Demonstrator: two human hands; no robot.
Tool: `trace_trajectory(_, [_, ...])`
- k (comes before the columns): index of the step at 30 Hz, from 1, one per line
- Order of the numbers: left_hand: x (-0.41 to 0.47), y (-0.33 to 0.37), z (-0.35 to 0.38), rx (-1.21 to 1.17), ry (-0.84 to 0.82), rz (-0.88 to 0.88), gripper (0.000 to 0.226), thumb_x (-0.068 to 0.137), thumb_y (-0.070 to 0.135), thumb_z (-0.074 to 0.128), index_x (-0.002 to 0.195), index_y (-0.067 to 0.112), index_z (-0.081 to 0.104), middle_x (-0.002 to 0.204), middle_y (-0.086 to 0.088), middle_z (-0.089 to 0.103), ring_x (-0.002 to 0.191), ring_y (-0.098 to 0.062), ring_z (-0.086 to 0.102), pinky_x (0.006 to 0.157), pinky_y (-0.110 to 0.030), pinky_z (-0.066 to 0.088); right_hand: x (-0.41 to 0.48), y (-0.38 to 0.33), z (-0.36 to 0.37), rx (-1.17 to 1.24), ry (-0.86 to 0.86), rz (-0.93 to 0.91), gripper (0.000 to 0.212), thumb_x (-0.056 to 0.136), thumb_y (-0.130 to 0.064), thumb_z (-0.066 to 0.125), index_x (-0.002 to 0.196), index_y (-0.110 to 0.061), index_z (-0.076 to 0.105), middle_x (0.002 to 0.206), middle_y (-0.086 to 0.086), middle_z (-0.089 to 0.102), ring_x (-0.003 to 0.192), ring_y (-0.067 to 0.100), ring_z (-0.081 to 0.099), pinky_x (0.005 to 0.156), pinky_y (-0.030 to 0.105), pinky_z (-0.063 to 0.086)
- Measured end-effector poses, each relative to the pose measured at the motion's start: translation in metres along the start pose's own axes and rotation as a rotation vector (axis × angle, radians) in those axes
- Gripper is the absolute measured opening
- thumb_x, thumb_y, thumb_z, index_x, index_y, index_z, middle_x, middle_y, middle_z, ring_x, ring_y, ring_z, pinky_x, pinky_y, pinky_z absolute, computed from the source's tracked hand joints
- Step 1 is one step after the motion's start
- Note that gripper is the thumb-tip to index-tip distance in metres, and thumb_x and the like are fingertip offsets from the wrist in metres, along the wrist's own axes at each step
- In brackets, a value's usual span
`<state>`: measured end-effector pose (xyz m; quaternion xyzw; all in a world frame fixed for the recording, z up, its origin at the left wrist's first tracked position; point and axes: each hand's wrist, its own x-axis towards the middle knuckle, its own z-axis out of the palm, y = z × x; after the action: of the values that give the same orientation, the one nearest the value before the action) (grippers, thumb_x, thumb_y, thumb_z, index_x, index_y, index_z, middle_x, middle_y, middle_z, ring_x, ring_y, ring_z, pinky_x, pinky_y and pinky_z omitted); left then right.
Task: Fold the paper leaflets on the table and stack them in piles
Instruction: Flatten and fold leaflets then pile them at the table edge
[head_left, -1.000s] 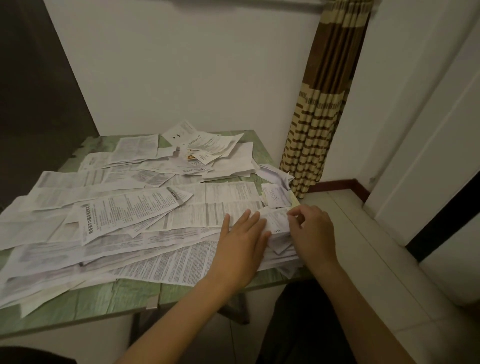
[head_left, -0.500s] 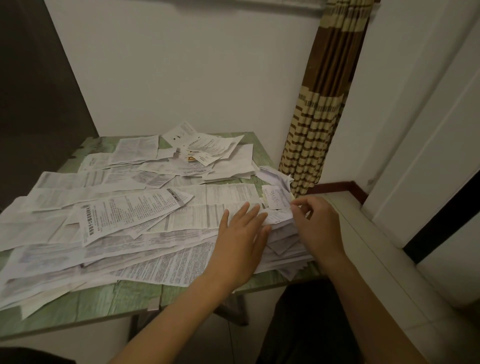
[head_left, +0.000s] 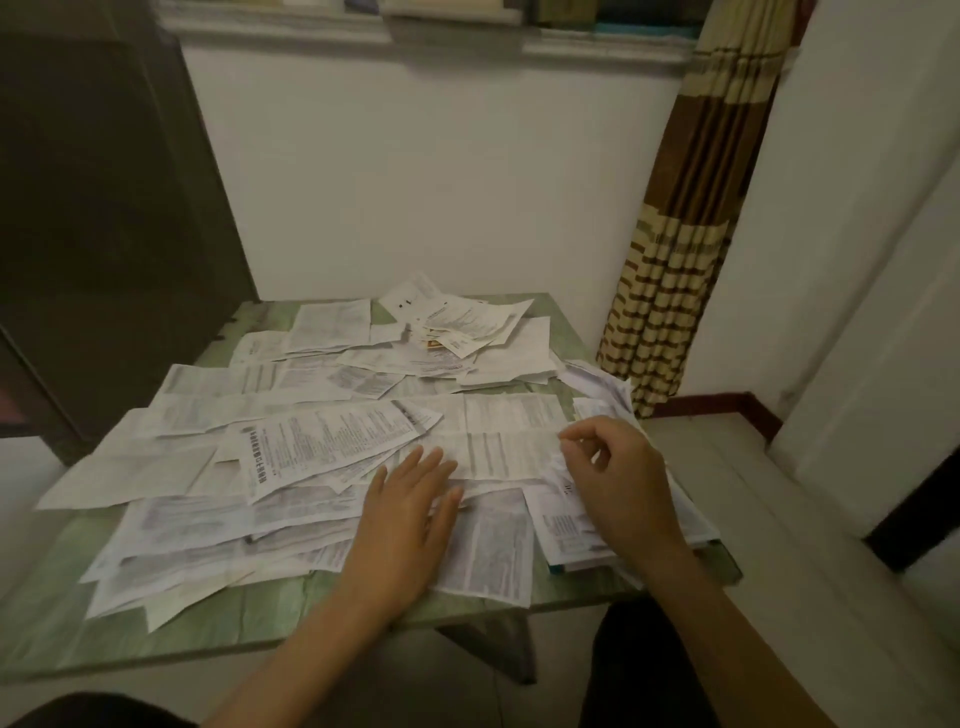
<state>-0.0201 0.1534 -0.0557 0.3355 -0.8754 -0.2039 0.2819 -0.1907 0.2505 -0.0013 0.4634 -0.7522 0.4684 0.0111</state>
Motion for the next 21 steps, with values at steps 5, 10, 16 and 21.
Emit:
trace_trajectory(5, [-0.017, -0.022, -0.034, 0.051, 0.027, -0.112, 0.071, 0.085, 0.059, 0.019, 0.134, 0.019, 0.05, 0.144, -0.001, 0.043, 0.139, -0.014, 0.027, 0.115, -0.037, 0.016, -0.013, -0.027, 0.028, -0.012, -0.157, -0.055, 0.008, 0.089, -0.011, 0.059, 0.087, -0.016, 0.064, 0.082, -0.003, 0.056, 0.081, 0.013, 0.052, 0.073, 0.023, 0.045])
trace_trajectory(10, [-0.038, -0.027, -0.065, 0.109, 0.057, -0.192, 0.041, 0.099, 0.036, 0.039, 0.134, 0.019, 0.049, 0.146, -0.002, 0.041, 0.141, -0.017, 0.025, 0.116, -0.041, 0.018, -0.023, -0.049, 0.047, 0.011, -0.325, -0.076, 0.015, 0.092, -0.013, 0.053, 0.102, -0.017, 0.063, 0.096, -0.006, 0.055, 0.093, 0.01, 0.051, 0.079, 0.016, 0.041])
trace_trajectory(16, [-0.061, -0.031, -0.1, 0.14, 0.137, -0.293, 0.04, 0.099, 0.035, 0.041, 0.132, 0.017, 0.052, 0.144, -0.004, 0.043, 0.14, -0.018, 0.027, 0.115, -0.039, 0.021, -0.026, -0.074, 0.087, -0.073, -0.554, -0.226, 0.032, 0.096, -0.017, 0.047, 0.126, -0.013, 0.054, 0.13, 0.005, 0.051, 0.12, 0.019, 0.043, 0.101, 0.025, 0.032])
trace_trajectory(21, [-0.062, -0.021, -0.116, 0.204, 0.138, -0.362, 0.039, 0.099, 0.032, 0.04, 0.135, 0.019, 0.048, 0.145, 0.001, 0.042, 0.14, -0.015, 0.026, 0.113, -0.029, 0.018, -0.022, -0.087, 0.131, -0.22, -0.671, -0.385, 0.044, 0.098, -0.019, 0.041, 0.142, -0.017, 0.037, 0.154, 0.005, 0.023, 0.14, 0.022, 0.021, 0.115, 0.03, 0.014])
